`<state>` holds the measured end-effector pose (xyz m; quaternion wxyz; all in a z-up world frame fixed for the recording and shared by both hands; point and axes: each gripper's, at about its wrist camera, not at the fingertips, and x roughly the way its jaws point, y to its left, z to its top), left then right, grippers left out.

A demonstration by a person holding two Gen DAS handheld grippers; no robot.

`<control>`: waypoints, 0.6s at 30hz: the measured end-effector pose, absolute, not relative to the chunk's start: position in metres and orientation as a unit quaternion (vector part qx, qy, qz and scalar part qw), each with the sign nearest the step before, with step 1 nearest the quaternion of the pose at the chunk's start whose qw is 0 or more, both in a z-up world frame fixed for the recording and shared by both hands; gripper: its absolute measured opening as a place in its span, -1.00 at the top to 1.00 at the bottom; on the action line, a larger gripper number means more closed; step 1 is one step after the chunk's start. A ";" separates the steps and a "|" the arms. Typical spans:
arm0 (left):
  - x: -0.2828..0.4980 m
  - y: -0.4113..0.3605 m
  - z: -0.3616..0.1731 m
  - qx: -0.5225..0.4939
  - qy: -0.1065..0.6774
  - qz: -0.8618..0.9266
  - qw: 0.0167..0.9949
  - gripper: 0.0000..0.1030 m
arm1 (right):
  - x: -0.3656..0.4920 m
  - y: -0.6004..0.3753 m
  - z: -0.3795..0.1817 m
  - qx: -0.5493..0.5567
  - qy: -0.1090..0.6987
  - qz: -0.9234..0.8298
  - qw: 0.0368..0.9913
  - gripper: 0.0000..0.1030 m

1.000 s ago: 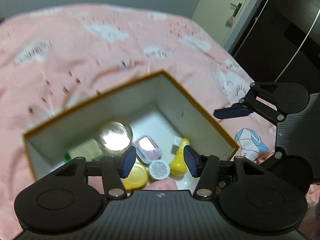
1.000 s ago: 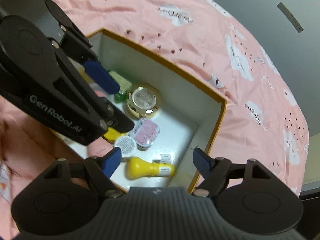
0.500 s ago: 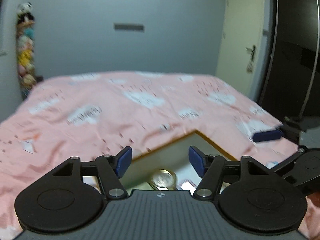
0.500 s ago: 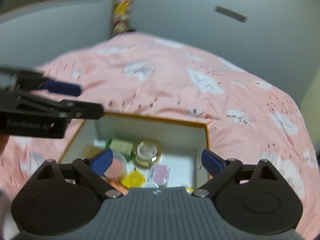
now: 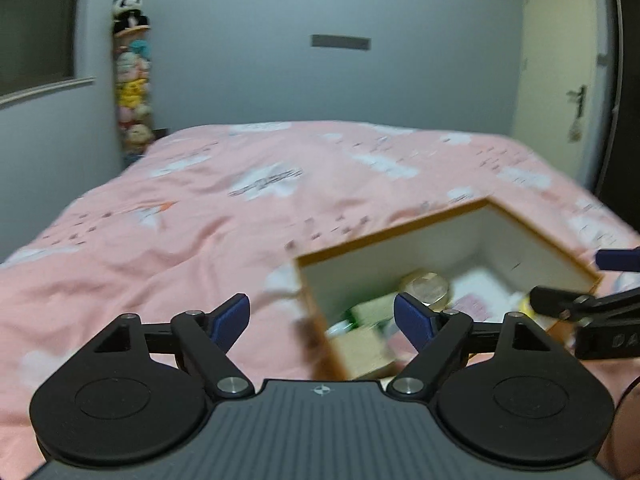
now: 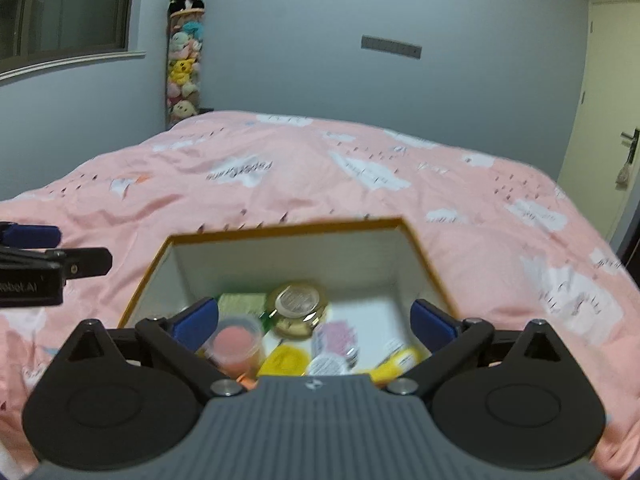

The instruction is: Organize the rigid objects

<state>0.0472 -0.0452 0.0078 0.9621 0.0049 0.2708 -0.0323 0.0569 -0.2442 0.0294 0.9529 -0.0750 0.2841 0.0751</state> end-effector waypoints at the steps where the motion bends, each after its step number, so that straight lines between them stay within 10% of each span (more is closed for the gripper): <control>1: 0.044 -0.043 0.005 0.009 0.273 -0.031 0.961 -0.88 | 0.054 -0.242 0.025 -0.070 0.286 0.074 0.953 -0.95; 18: 0.034 -0.025 -0.041 0.000 0.357 -0.014 0.934 -1.00 | 0.041 -0.234 -0.014 -0.064 0.301 0.034 0.951 -0.95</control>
